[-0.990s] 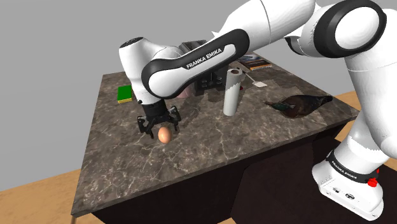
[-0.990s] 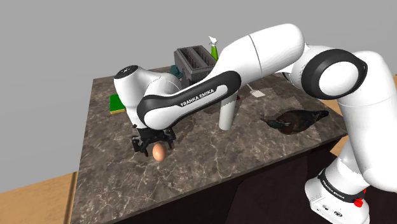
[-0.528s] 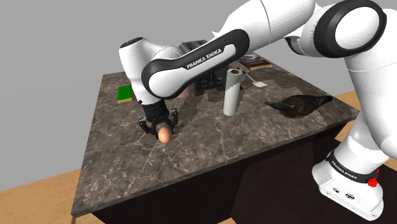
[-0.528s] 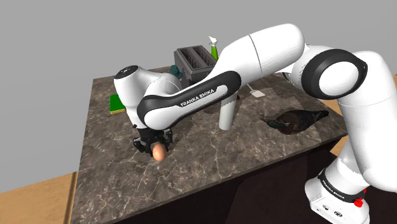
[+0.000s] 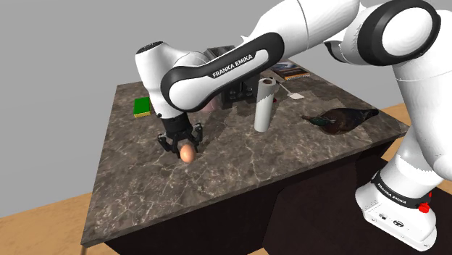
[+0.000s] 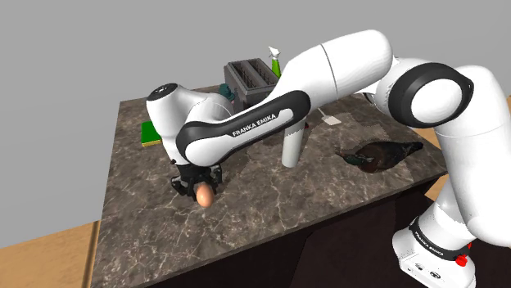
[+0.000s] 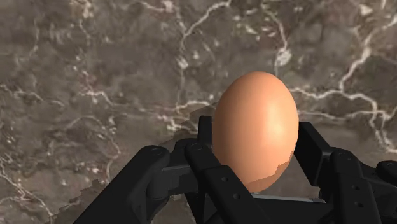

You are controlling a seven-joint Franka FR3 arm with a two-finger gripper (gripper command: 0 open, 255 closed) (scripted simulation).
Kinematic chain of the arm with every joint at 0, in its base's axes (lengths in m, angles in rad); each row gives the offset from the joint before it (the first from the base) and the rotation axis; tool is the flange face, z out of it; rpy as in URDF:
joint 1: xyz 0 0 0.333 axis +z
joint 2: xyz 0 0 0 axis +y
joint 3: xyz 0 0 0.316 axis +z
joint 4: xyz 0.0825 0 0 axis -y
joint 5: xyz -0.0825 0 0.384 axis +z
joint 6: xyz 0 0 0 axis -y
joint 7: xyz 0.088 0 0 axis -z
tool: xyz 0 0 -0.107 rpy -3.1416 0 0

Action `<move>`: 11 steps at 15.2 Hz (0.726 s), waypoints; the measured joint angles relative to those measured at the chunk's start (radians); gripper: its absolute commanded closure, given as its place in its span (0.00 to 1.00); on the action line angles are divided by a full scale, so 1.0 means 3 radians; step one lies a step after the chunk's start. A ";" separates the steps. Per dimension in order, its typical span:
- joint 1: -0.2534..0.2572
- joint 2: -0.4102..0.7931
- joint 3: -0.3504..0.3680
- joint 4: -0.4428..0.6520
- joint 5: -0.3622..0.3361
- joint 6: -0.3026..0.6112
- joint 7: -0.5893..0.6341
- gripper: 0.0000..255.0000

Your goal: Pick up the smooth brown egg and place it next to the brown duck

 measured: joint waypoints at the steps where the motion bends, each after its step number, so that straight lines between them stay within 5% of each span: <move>1: -0.0002 -0.0014 0.0004 0.0013 0.0006 -0.0027 -0.0004 1.00; 11: 0.0010 -0.0137 0.0044 0.0258 0.0065 -0.0380 -0.0033 1.00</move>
